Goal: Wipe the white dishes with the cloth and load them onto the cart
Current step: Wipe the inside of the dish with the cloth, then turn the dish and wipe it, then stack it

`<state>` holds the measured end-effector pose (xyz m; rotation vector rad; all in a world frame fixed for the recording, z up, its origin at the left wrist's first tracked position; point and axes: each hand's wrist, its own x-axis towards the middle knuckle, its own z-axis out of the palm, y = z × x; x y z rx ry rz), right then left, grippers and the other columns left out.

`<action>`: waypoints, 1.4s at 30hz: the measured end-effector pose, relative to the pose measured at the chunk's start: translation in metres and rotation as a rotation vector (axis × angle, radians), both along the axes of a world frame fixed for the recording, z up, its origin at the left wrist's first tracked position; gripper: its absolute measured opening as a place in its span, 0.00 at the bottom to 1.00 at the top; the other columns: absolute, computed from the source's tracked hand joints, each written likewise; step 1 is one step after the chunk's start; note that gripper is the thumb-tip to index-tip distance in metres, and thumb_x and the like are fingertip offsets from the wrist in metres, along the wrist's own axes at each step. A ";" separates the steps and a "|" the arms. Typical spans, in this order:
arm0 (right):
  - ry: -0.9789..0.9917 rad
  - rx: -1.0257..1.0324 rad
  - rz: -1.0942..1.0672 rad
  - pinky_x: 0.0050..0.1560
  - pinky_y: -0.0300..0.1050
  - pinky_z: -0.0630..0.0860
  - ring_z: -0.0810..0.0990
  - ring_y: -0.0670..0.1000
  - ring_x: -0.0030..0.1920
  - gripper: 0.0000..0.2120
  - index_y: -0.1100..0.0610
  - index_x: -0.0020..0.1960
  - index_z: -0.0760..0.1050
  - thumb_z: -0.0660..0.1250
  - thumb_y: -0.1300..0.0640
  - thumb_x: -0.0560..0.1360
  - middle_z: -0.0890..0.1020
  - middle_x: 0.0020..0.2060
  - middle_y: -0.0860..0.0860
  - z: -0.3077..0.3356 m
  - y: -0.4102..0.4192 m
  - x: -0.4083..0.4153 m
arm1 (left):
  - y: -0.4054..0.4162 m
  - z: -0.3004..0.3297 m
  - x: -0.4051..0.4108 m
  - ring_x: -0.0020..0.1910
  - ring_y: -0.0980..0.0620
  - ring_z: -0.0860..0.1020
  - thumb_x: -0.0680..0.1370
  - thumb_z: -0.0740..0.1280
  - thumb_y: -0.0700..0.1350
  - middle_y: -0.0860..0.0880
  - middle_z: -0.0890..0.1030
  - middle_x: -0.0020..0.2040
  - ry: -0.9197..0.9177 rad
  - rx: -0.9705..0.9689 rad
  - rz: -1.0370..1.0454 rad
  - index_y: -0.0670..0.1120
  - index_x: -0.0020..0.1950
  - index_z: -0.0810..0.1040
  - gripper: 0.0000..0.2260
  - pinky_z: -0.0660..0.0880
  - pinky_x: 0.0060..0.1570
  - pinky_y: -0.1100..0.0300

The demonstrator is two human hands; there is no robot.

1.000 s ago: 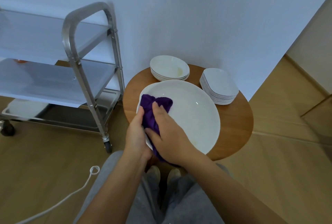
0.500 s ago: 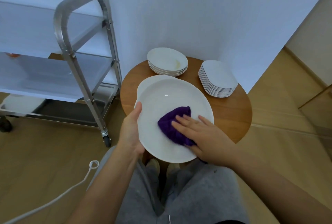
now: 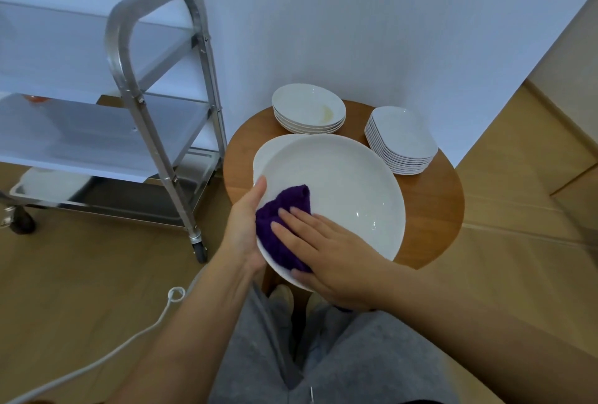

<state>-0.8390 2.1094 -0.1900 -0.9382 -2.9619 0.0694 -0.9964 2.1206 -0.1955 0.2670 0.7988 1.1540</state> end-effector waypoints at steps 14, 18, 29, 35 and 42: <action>-0.064 0.258 -0.181 0.72 0.57 0.39 0.47 0.52 0.76 0.31 0.48 0.74 0.43 0.45 0.37 0.76 0.48 0.75 0.51 0.017 0.071 0.035 | -0.011 0.008 0.000 0.57 0.40 0.78 0.73 0.62 0.53 0.42 0.80 0.58 0.037 0.175 0.017 0.48 0.65 0.73 0.22 0.75 0.57 0.43; -0.010 0.249 -0.415 0.70 0.51 0.28 0.34 0.49 0.74 0.34 0.48 0.72 0.32 0.31 0.31 0.73 0.38 0.73 0.49 0.010 0.057 0.039 | -0.011 0.006 0.001 0.56 0.41 0.79 0.68 0.65 0.55 0.44 0.81 0.57 0.025 0.188 0.134 0.51 0.65 0.72 0.25 0.76 0.55 0.42; 0.434 -0.225 -0.615 0.72 0.48 0.46 0.48 0.53 0.75 0.48 0.51 0.77 0.40 0.50 0.25 0.67 0.49 0.77 0.50 -0.013 -0.027 -0.031 | -0.004 0.002 0.017 0.44 0.41 0.83 0.73 0.64 0.59 0.43 0.84 0.47 -0.089 0.051 0.251 0.46 0.57 0.77 0.20 0.80 0.38 0.48; 0.313 0.018 -0.188 0.65 0.53 0.67 0.72 0.56 0.65 0.38 0.56 0.71 0.64 0.75 0.46 0.66 0.74 0.66 0.54 -0.013 -0.020 -0.015 | 0.002 0.006 -0.002 0.45 0.43 0.83 0.74 0.64 0.60 0.43 0.84 0.48 0.026 -0.026 0.255 0.47 0.56 0.77 0.19 0.80 0.42 0.47; 0.273 0.452 -0.076 0.57 0.49 0.74 0.82 0.55 0.51 0.20 0.60 0.54 0.81 0.77 0.55 0.65 0.83 0.50 0.56 -0.020 0.002 0.044 | 0.008 0.019 -0.028 0.42 0.48 0.84 0.79 0.60 0.53 0.48 0.85 0.46 0.181 0.161 0.193 0.51 0.56 0.77 0.11 0.80 0.34 0.53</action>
